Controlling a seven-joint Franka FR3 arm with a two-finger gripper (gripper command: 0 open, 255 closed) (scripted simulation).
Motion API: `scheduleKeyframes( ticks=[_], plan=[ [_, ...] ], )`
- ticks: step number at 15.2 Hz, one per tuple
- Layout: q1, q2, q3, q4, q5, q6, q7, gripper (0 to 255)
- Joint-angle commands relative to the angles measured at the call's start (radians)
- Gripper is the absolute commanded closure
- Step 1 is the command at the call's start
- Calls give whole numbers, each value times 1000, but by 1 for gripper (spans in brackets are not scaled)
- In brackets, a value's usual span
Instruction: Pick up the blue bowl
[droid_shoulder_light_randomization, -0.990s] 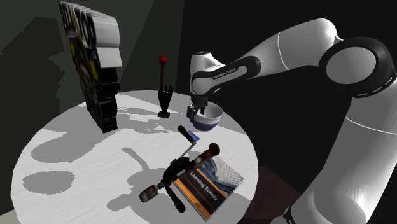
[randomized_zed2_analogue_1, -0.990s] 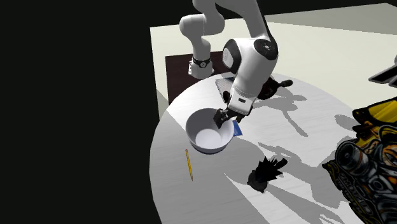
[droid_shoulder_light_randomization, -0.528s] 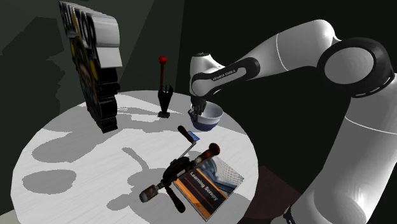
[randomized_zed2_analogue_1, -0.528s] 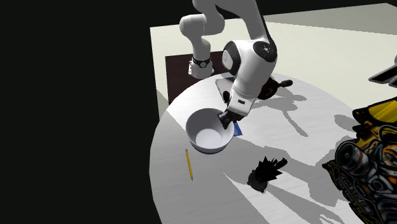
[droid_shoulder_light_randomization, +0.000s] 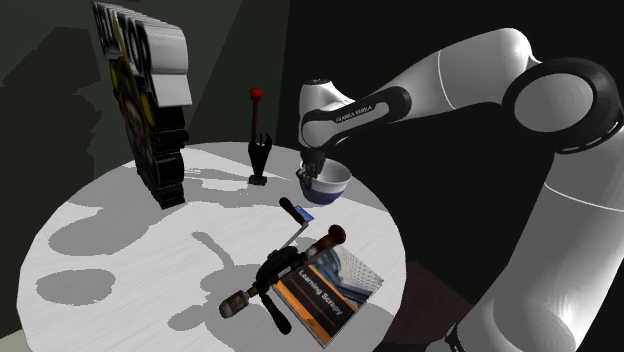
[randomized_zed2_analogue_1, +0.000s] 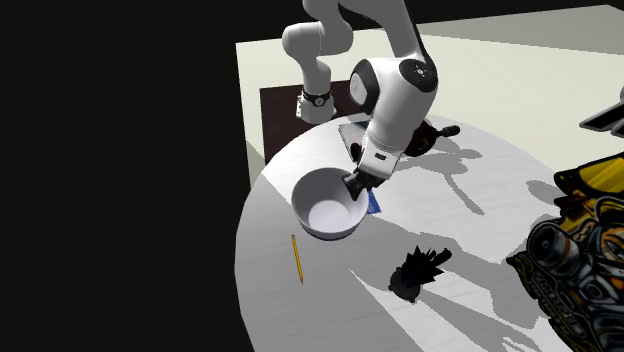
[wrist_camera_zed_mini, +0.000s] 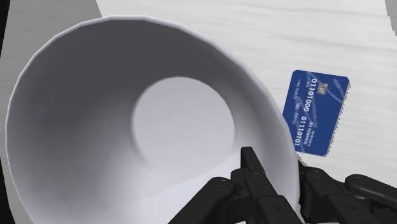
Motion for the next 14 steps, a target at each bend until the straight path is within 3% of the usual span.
scheduleKeyframes(
  ticks=[1, 14],
  plan=[
    [0, -12, 1, 12, 4, -23, -5, 255],
    [0, -69, 5, 91, 23, -157, -33, 255]
  ],
)
